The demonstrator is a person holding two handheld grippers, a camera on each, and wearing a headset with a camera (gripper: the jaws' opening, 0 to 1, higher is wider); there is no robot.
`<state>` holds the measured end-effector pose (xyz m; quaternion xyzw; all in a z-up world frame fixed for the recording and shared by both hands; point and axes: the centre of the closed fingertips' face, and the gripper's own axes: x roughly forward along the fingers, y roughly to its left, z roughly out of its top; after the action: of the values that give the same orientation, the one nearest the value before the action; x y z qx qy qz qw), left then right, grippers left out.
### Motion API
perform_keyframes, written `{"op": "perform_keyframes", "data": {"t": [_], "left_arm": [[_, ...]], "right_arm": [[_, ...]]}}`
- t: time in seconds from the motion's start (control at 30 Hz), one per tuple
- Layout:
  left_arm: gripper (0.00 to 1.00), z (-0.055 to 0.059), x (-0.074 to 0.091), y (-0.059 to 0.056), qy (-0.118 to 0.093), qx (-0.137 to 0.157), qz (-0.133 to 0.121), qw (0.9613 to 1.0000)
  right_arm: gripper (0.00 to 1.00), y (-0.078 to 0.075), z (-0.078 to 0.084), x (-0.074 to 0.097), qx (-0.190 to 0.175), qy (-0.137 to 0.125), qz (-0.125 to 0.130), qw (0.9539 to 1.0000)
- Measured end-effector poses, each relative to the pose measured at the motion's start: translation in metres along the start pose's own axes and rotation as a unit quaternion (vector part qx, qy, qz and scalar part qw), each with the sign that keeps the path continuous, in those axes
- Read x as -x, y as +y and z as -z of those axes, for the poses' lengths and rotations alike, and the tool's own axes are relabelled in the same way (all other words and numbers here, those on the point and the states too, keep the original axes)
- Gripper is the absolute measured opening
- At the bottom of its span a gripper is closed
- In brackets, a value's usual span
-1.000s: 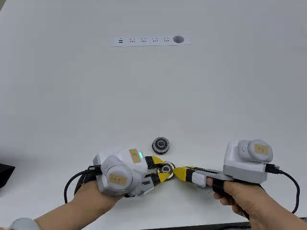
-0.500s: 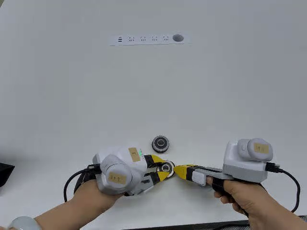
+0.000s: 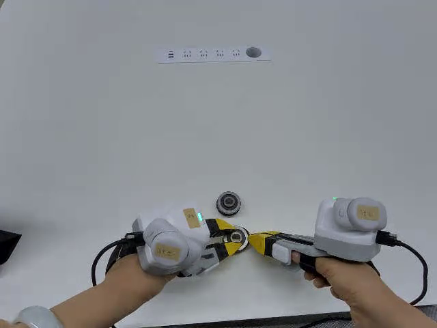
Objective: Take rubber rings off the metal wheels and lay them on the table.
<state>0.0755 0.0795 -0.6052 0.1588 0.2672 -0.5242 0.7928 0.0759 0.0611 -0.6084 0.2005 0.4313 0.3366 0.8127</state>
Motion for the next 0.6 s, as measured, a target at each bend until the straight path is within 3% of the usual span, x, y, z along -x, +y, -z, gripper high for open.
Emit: {"op": "perform_keyframes", "data": {"t": [0.6], "left_arm": [[0.13,-0.0004,0.0003,-0.0005,0.000,-0.001,0.002,1.0000]], "right_arm": [[0.01,0.0007,-0.0005,0.0006,-0.011,0.004,-0.004,0.9999]]}}
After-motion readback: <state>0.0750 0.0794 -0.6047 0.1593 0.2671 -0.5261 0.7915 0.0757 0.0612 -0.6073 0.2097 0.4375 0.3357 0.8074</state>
